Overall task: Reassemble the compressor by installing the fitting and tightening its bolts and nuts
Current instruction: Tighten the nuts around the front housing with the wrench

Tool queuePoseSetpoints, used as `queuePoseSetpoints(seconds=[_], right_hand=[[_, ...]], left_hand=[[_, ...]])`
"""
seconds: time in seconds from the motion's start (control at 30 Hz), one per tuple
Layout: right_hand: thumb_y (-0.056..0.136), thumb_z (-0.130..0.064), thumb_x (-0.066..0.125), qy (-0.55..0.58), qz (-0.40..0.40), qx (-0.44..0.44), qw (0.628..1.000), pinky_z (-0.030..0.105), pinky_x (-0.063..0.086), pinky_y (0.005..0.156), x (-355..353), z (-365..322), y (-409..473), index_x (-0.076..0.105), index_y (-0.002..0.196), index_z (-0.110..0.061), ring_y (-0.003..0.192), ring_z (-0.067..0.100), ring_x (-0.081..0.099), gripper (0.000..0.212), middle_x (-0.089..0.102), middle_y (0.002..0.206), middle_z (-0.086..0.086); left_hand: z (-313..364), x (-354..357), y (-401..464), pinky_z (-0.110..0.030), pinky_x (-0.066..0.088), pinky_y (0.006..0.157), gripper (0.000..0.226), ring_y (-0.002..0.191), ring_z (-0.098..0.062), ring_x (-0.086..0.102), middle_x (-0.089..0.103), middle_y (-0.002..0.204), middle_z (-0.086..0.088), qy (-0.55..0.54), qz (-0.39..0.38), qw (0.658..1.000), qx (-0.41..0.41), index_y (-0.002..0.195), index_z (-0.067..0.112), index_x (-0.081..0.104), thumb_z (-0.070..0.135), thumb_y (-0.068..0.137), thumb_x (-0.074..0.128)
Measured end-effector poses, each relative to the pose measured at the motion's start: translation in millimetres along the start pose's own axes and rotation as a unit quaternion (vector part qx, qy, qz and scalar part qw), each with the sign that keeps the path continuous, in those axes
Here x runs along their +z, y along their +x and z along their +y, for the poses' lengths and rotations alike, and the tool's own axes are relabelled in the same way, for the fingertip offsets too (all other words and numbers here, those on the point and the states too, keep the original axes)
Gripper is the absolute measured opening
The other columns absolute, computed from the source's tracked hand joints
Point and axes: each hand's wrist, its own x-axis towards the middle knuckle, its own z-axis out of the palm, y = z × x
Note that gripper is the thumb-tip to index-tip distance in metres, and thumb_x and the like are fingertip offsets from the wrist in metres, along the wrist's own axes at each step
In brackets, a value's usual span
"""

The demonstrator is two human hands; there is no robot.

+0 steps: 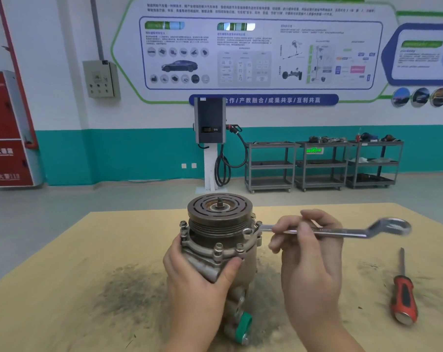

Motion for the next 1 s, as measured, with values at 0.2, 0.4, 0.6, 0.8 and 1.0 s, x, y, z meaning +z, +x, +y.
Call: queuePoseSetpoints(seconds=[0.2, 0.4, 0.6, 0.8, 1.0], right_hand=[[0.097, 0.004, 0.028, 0.094, 0.07, 0.198, 0.973, 0.024, 0.039, 0.048, -10, 12, 17, 0.045, 0.1, -0.009, 0.046, 0.018, 0.045, 0.022, 0.058, 0.062, 0.009], [0.095, 0.002, 0.029, 0.154, 0.076, 0.228, 0.958, 0.023, 0.041, 0.044, -16, 12, 25, 0.047, 0.098, -0.008, 0.045, 0.018, 0.047, 0.021, 0.058, 0.061, 0.01], [0.095, 0.003, 0.03, 0.145, 0.038, 0.282, 0.948, 0.024, 0.042, 0.043, -21, 17, 32, 0.046, 0.098, -0.007, 0.044, 0.017, 0.047, 0.019, 0.057, 0.061, 0.011], [0.098, -0.003, 0.032, 0.094, 0.014, 0.157, 0.983, 0.024, 0.043, 0.045, -24, 16, 21, 0.048, 0.088, -0.009, 0.044, 0.023, 0.049, 0.02, 0.059, 0.06, 0.014], [0.094, -0.028, 0.045, -0.136, -0.077, -0.12, 0.98, 0.025, 0.043, 0.047, -17, 25, -17, 0.063, 0.074, -0.028, 0.048, 0.016, 0.053, 0.027, 0.06, 0.065, -0.004]], left_hand=[[-7, -8, 15, -0.005, 0.027, 0.087, 0.095, 0.11, 0.033, 0.031, 0.029, 0.113, 0.046, -0.063, -0.042, 0.997, -0.009, 0.132, 0.044, 0.024, 0.073, 0.051, 0.065], [9, -1, 1, -0.024, 0.032, 0.089, 0.113, 0.102, 0.012, 0.031, 0.025, 0.121, 0.021, -0.027, -0.004, 0.999, -0.028, 0.144, 0.026, 0.025, 0.077, 0.049, 0.058], [10, -2, -3, -0.023, 0.033, 0.094, 0.116, 0.116, 0.004, 0.034, 0.023, 0.129, 0.023, -0.028, -0.029, 0.999, -0.023, 0.147, 0.029, 0.02, 0.076, 0.049, 0.061], [-1, -11, 17, -0.002, 0.033, 0.088, 0.095, 0.113, 0.029, 0.037, 0.036, 0.124, 0.039, -0.127, -0.045, 0.991, -0.017, 0.134, 0.044, 0.024, 0.085, 0.057, 0.062], [-15, -19, 28, -0.043, 0.041, 0.11, 0.111, 0.133, -0.004, 0.042, 0.038, 0.143, 0.024, -0.146, -0.15, 0.977, -0.035, 0.13, 0.071, 0.021, 0.065, 0.04, 0.086]])
